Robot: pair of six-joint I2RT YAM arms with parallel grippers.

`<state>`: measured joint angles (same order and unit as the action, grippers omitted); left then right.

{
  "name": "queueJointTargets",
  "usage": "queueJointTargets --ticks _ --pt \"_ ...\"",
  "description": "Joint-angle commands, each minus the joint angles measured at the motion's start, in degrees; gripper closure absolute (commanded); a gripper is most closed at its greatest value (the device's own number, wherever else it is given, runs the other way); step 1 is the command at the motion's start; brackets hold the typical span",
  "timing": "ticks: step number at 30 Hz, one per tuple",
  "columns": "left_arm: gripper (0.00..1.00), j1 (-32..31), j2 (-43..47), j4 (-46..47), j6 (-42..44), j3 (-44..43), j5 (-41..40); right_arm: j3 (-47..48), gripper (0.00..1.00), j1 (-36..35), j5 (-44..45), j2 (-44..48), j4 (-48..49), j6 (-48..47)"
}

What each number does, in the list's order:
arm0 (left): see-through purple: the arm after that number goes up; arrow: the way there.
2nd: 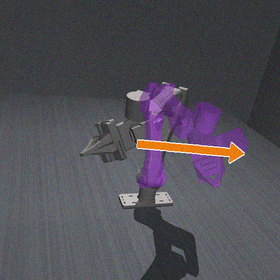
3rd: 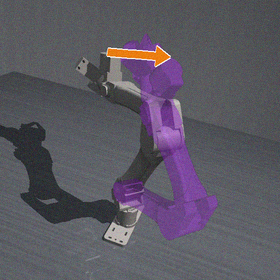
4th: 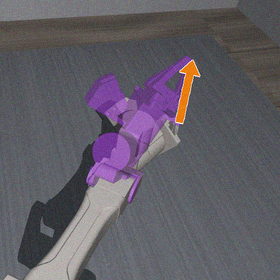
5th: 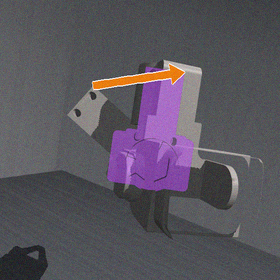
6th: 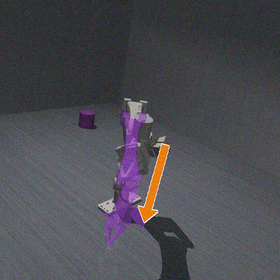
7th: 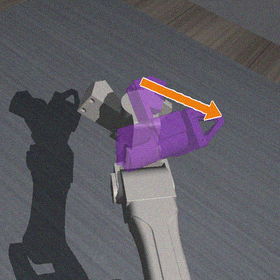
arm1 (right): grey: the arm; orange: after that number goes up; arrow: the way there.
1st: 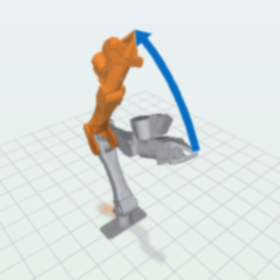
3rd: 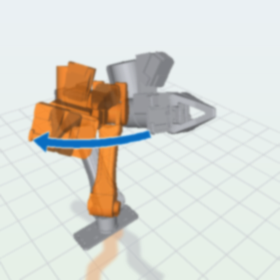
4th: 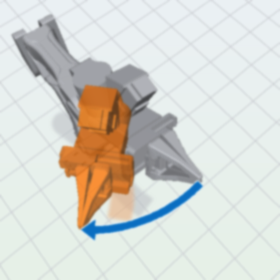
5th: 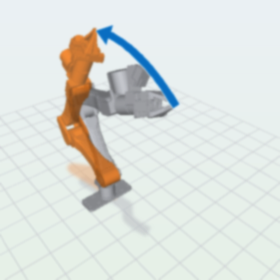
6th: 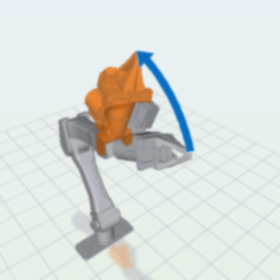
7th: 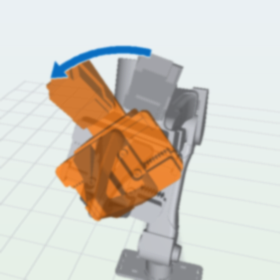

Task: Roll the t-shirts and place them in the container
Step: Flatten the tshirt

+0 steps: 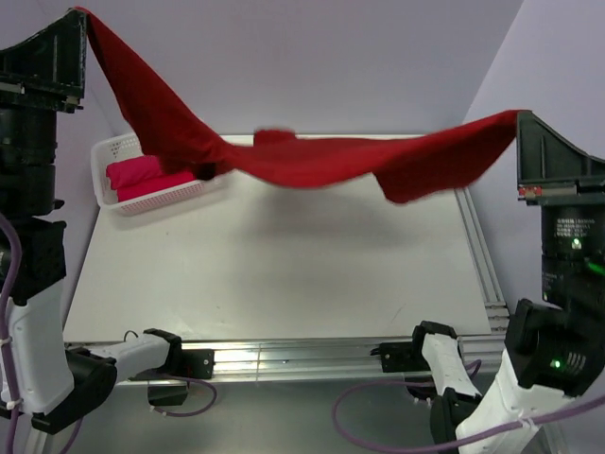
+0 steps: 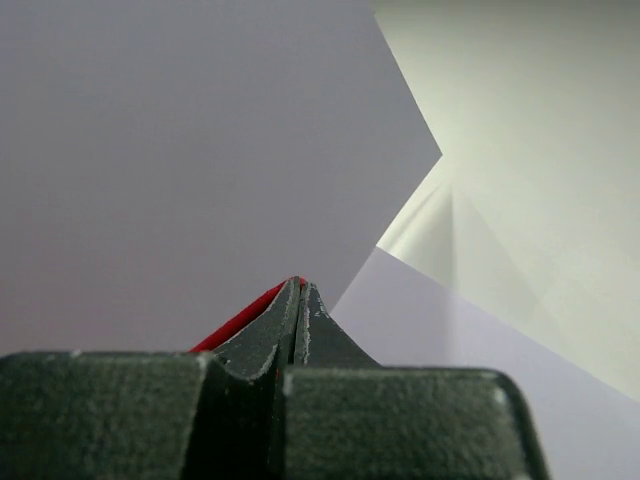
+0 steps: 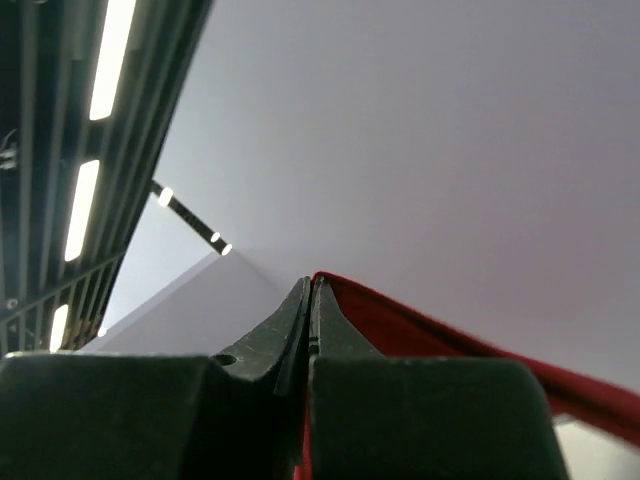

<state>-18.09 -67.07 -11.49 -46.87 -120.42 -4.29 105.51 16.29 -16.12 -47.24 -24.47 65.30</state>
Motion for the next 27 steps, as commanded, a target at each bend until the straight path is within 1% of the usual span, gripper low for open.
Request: queueJointTargets --ticks 1,3,6,11,13,16,17,19,20,21,22,23,25,26,27 --pt "0.99 -0.2 -1.1 -0.3 -2.6 -1.6 1.5 2.2 1.0 0.3 0.6 -1.4 -0.8 -1.1" --pt "0.99 -0.2 -2.4 -3.2 -2.2 -6.5 0.8 5.0 1.0 0.4 0.7 -1.9 -2.0 -1.7" --pt "0.99 -0.1 -4.4 -3.6 -2.1 -8.9 -0.3 7.1 1.0 0.4 1.5 -3.2 -4.9 -1.5" --pt "0.99 -0.1 -11.4 -5.8 -2.4 -14.3 -1.9 8.6 1.0 0.3 3.3 -7.2 -7.1 -1.0" --pt "0.99 -0.1 -13.7 -4.4 -2.5 -13.5 -2.4 8.7 1.0 0.4 4.7 -8.6 -8.9 -1.1" --pt "0.99 -0.1 -16.3 -2.3 -3.0 -10.3 -2.8 5.2 1.0 0.4 7.5 -10.2 -11.2 -0.4" --pt "0.99 -0.1 -17.0 -1.8 -3.4 -9.2 -2.7 1.3 1.0 0.4 8.4 -10.1 -11.1 -0.2" --pt "0.99 0.0 -19.1 -0.8 -3.5 -6.1 -2.7 -3.3 1.0 0.4 10.4 -9.4 -11.1 0.8" --pt "0.99 0.0 -19.7 0.6 -3.6 -4.7 -2.5 -7.8 1.0 0.4 12.1 -8.8 -11.1 1.1" --pt "0.99 0.1 -20.3 1.1 -3.7 -1.6 -2.4 -10.5 1.0 0.4 12.8 -8.5 -10.9 1.3" --pt "0.99 0.1 -21.4 2.2 -3.8 0.1 -2.2 -13.2 1.0 0.6 13.4 -8.1 -9.7 2.1" --pt "0.99 0.2 -22.0 3.1 -3.8 1.8 -1.7 -19.0 1.0 0.7 14.0 -7.3 -8.9 2.8" --pt "0.99 0.2 -24.1 6.1 -3.9 7.5 -1.5 -24.8 1.0 1.0 14.6 -6.7 -4.8 4.1" --pt "0.99 0.2 -24.8 7.3 -4.1 9.4 -1.3 -30.4 1.0 1.0 15.5 -6.3 -3.3 4.5" --pt "0.99 0.3 -25.6 9.9 -4.3 13.2 -1.4 -33.2 1.0 1.0 15.9 -6.3 -1.9 4.8"
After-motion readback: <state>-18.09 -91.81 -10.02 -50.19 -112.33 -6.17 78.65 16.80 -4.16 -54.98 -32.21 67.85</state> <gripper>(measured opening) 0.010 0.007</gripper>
